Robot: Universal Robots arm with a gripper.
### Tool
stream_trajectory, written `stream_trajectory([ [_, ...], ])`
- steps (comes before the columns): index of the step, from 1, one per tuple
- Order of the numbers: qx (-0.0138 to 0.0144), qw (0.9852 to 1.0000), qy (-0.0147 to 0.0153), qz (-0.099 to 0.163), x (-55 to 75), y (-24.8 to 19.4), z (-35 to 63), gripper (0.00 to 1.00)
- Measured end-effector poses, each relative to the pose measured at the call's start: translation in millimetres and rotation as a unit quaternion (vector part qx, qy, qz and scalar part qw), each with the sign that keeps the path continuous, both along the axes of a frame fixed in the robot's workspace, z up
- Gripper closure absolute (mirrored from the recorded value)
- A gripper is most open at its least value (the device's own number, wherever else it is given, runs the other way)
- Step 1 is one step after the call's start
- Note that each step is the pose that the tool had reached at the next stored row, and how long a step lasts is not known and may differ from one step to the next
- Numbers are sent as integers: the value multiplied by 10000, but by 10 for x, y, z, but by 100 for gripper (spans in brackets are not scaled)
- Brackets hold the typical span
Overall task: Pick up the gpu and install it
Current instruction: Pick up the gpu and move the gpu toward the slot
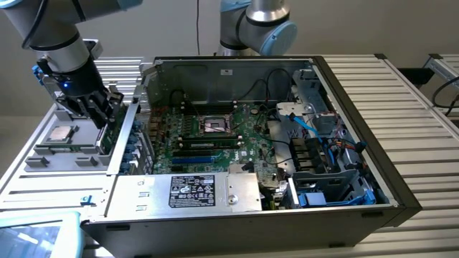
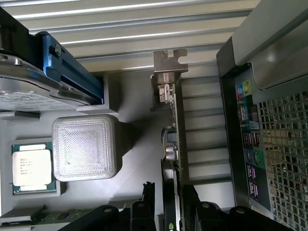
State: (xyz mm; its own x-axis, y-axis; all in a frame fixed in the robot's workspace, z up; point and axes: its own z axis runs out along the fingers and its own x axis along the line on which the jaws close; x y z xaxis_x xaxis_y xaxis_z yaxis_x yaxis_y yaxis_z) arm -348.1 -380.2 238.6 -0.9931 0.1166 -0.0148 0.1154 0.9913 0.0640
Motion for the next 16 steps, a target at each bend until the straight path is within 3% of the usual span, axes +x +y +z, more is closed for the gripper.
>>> stream_trajectory([
  [14,0,10000,7,0,31,-2,-15,62],
  [16,0,10000,8,1,30,-2,-15,71],
])
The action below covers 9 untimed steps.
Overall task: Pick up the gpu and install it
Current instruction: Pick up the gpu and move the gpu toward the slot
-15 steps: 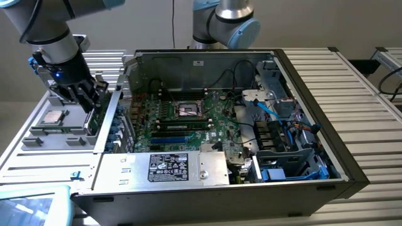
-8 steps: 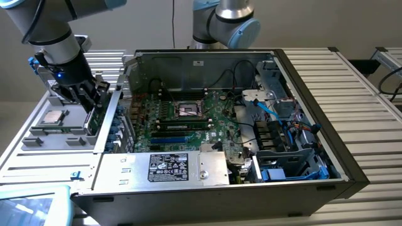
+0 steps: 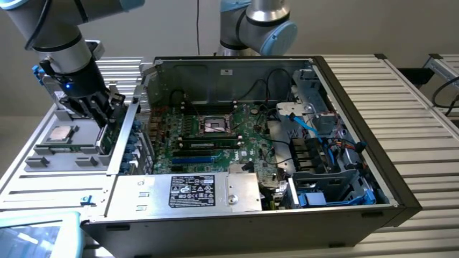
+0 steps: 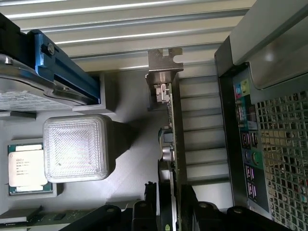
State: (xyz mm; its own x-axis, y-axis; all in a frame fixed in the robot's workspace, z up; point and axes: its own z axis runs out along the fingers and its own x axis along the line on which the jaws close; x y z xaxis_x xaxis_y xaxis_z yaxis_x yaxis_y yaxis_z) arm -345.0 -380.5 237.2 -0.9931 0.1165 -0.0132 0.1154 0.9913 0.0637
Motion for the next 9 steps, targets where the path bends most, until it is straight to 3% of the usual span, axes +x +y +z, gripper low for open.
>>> stream_trajectory([
  [7,0,10000,-1,0,0,0,0,72],
  [9,1,10000,-2,-1,1,1,65,72],
])
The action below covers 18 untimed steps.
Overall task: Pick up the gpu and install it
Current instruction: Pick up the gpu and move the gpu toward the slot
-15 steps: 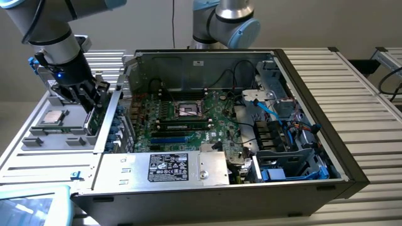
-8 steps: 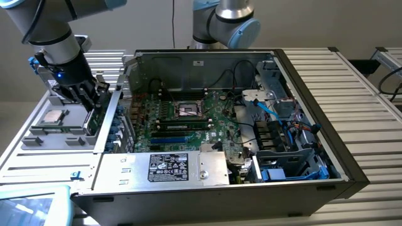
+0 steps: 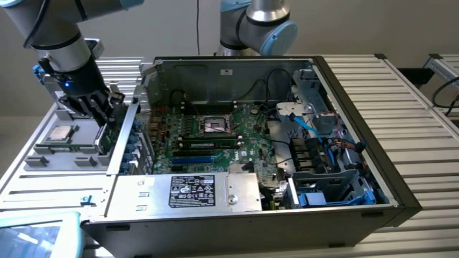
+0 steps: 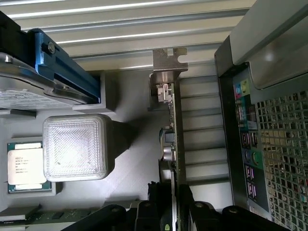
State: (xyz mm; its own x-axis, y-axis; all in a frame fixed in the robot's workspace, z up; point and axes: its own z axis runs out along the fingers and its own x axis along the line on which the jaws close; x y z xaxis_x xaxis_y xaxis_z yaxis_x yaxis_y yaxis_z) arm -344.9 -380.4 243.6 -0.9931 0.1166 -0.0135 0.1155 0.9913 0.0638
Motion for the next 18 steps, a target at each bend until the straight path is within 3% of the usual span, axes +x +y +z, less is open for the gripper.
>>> stream_trajectory([
  [18,0,10000,1,0,-1,5,820,72],
])
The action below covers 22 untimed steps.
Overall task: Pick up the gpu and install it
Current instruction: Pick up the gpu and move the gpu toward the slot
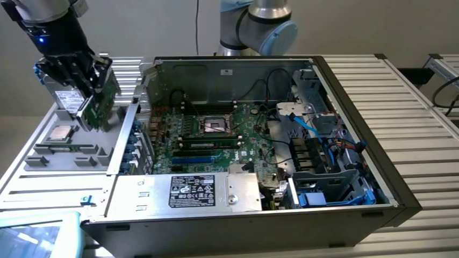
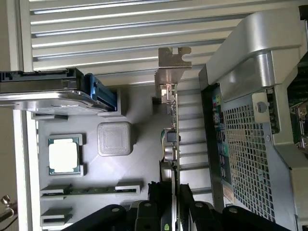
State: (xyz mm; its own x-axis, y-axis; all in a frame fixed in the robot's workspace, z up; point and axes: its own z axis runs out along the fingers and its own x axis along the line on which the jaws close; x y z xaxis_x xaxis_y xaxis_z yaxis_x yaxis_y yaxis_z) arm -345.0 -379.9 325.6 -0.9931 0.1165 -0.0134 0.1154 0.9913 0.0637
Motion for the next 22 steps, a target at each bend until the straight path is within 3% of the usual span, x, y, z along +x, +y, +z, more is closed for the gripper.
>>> stream_trajectory([
  [22,-2,10000,0,0,0,6,999,72],
])
